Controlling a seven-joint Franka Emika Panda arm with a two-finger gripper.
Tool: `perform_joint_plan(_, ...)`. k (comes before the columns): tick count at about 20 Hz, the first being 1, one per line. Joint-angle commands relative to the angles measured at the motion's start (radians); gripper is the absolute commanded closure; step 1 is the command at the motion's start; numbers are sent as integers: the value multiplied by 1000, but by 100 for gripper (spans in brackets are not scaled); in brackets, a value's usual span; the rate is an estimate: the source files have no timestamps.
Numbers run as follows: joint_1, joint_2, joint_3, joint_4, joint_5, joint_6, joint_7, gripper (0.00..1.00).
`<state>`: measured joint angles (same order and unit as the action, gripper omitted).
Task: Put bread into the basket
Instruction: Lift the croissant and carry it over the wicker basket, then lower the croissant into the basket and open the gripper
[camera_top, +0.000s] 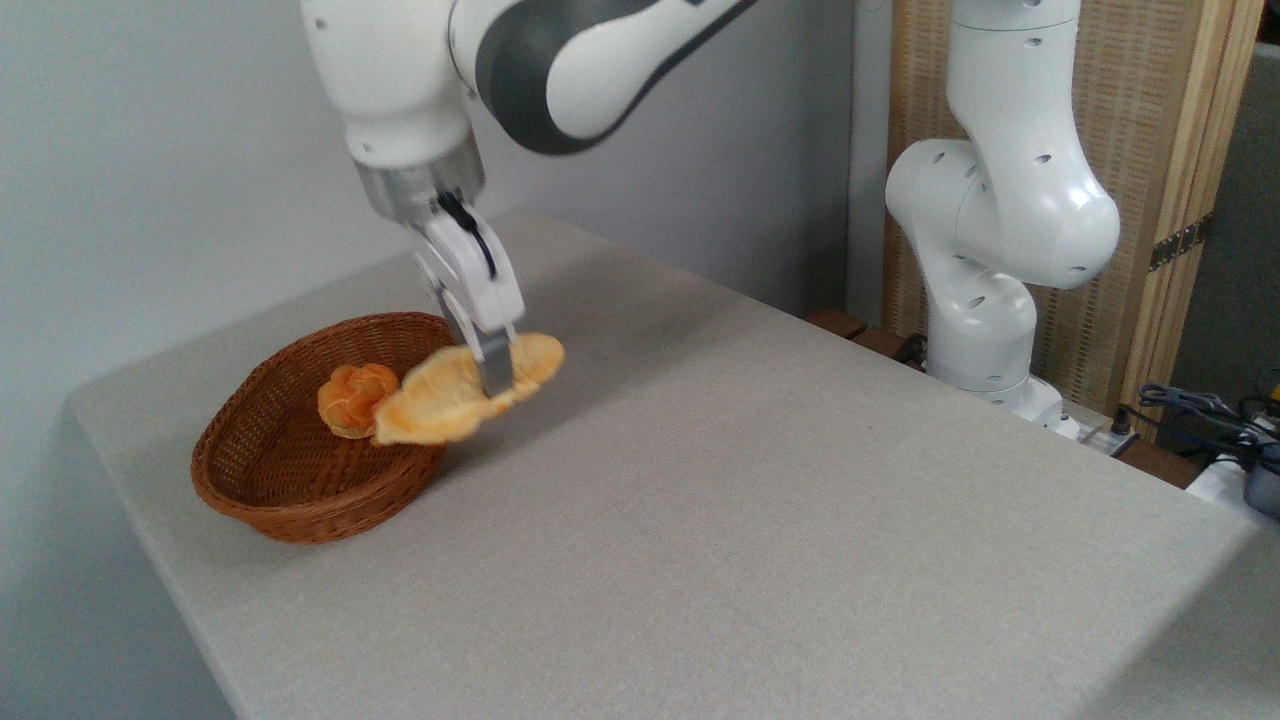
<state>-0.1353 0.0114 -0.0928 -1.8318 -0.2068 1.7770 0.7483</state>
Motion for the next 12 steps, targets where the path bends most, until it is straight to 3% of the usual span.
perform_joint_plan(1,-10,21,-13,69,-83,5,-27,57)
perform_joint_plan(4,-10,54,-24,68,-190,116,-87,17)
perform_joint_plan(6,-12,79,-33,68,-212,180,-160,1)
perform_joint_plan(9,-13,107,-62,66,-237,269,-228,0)
perform_joint_plan(12,-13,114,-64,66,-237,274,-234,0)
